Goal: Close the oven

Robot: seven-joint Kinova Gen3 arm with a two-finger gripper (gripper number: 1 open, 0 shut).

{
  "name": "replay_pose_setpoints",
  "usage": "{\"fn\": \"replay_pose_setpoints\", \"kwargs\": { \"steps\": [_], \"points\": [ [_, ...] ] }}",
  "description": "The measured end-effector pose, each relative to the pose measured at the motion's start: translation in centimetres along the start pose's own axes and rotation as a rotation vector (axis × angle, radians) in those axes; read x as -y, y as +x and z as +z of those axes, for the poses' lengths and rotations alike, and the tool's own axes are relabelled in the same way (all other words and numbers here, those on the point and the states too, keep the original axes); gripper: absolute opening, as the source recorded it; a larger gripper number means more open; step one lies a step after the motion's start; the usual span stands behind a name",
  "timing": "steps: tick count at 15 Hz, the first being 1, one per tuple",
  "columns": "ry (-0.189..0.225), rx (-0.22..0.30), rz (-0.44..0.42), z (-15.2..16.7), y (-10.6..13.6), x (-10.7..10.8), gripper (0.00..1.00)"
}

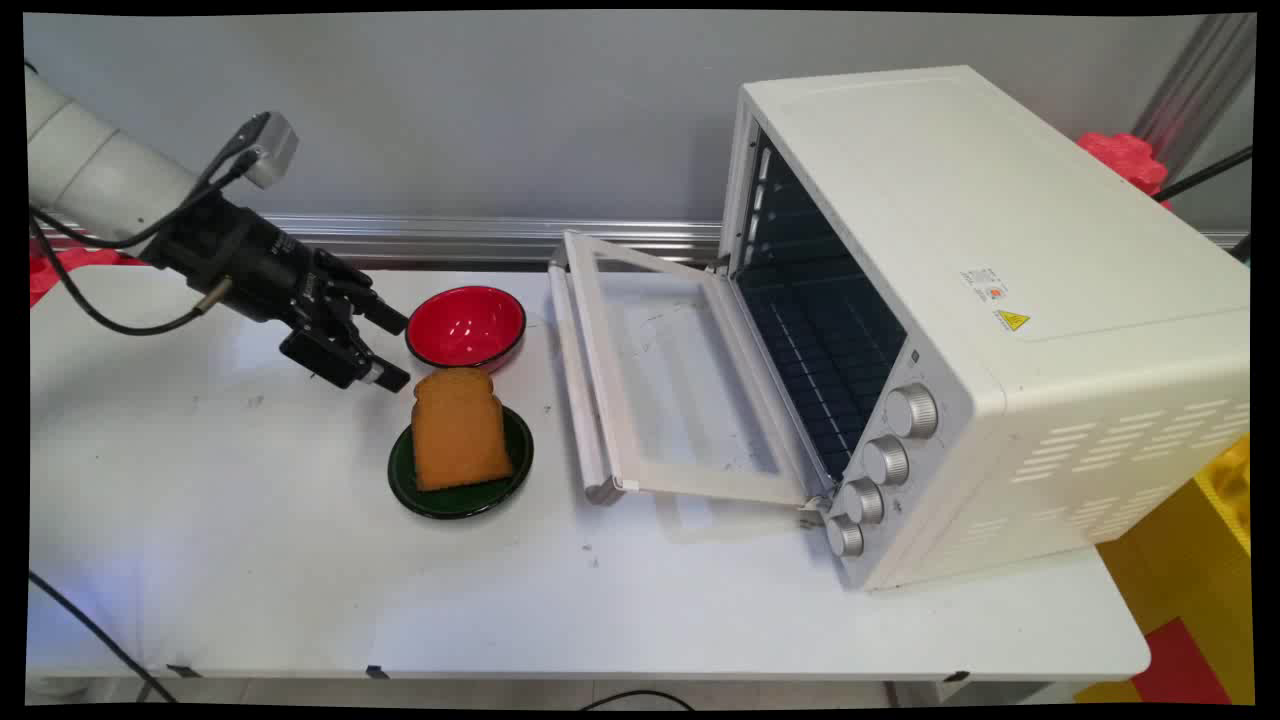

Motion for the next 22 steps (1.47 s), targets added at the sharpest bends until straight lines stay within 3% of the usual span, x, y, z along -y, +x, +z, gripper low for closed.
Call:
{"fn": "replay_pose_setpoints", "kwargs": {
  "steps": [1,12,22],
  "points": [
    [-0.003,-0.006,0.003,0.2,0.0,0.1,0.0],
    [-0.007,-0.031,0.01,1.8,-0.3,1.3,0.0],
    [-0.013,-0.071,0.036,7.1,0.6,2.3,0.0]
  ]
}}
